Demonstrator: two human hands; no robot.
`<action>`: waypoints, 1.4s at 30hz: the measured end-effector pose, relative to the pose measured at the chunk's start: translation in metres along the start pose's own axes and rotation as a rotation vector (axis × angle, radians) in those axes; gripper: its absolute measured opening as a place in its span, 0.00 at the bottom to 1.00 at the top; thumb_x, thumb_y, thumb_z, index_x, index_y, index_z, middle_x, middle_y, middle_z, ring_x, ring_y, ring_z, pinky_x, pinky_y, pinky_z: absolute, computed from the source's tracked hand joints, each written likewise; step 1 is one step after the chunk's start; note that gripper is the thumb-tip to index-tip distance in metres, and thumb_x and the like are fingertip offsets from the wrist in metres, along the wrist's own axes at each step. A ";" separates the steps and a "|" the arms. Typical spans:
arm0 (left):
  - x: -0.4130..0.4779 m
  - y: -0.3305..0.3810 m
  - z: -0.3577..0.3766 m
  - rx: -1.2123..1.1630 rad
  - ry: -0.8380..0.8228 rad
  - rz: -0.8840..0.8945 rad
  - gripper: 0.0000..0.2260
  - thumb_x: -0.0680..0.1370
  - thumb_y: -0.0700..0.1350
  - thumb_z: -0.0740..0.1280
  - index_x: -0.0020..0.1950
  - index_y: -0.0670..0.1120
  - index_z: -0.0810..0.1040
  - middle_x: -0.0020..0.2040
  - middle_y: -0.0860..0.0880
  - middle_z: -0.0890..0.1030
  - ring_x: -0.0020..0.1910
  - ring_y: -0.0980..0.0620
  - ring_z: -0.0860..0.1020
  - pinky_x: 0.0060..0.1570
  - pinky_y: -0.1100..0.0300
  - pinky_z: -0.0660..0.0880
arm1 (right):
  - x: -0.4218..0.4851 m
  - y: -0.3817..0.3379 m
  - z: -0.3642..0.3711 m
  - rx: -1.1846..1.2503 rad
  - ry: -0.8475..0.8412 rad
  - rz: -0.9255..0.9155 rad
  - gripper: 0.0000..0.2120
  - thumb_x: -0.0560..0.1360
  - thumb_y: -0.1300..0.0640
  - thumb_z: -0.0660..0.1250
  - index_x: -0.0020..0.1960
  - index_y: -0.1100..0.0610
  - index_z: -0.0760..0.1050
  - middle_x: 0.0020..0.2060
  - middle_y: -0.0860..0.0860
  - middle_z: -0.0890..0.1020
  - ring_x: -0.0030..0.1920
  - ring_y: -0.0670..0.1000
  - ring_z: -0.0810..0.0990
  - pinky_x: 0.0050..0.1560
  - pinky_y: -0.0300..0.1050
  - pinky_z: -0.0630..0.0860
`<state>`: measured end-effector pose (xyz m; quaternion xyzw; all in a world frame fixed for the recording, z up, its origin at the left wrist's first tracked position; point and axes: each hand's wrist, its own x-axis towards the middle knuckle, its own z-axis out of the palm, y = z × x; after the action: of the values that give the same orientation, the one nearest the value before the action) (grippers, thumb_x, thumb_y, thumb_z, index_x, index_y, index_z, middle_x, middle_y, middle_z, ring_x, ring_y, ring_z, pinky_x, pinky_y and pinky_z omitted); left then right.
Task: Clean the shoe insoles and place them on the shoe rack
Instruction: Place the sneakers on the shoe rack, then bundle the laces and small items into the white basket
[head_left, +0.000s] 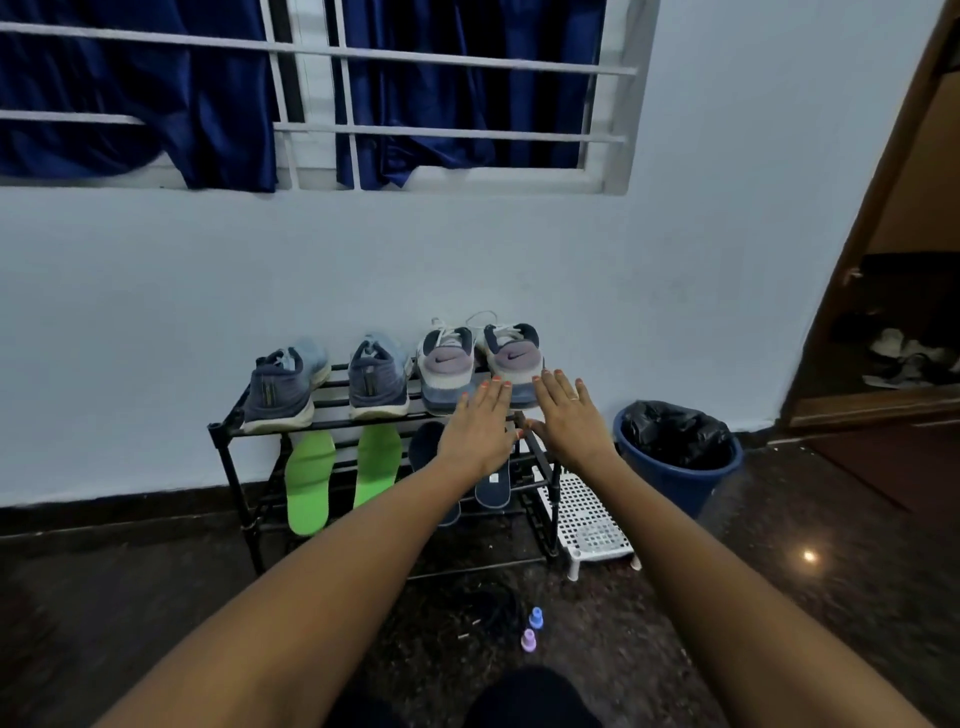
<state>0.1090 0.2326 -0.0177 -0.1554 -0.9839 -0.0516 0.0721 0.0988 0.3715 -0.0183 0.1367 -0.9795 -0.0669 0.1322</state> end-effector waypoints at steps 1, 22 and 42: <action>0.000 0.001 0.010 0.002 -0.019 0.005 0.29 0.83 0.52 0.52 0.78 0.42 0.42 0.79 0.45 0.44 0.78 0.49 0.43 0.75 0.53 0.42 | -0.004 0.003 0.007 -0.004 -0.013 0.003 0.29 0.81 0.48 0.48 0.75 0.61 0.42 0.75 0.57 0.47 0.74 0.54 0.44 0.72 0.51 0.40; 0.120 0.017 0.236 -0.298 -0.205 -0.037 0.31 0.83 0.48 0.56 0.78 0.41 0.40 0.79 0.45 0.41 0.78 0.49 0.43 0.75 0.55 0.42 | -0.022 0.072 0.291 0.091 -0.404 0.162 0.27 0.81 0.53 0.52 0.75 0.59 0.44 0.75 0.55 0.50 0.74 0.54 0.46 0.72 0.52 0.41; 0.152 0.031 0.301 -0.425 0.066 0.032 0.32 0.82 0.45 0.58 0.77 0.38 0.39 0.79 0.42 0.45 0.78 0.50 0.46 0.72 0.63 0.39 | -0.012 0.073 0.417 0.150 -0.421 0.284 0.26 0.79 0.64 0.54 0.74 0.60 0.48 0.73 0.57 0.55 0.74 0.55 0.49 0.72 0.50 0.47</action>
<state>-0.0621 0.3443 -0.2878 -0.1811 -0.9453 -0.2618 0.0705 -0.0243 0.4841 -0.4080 -0.0094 -0.9970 -0.0018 -0.0772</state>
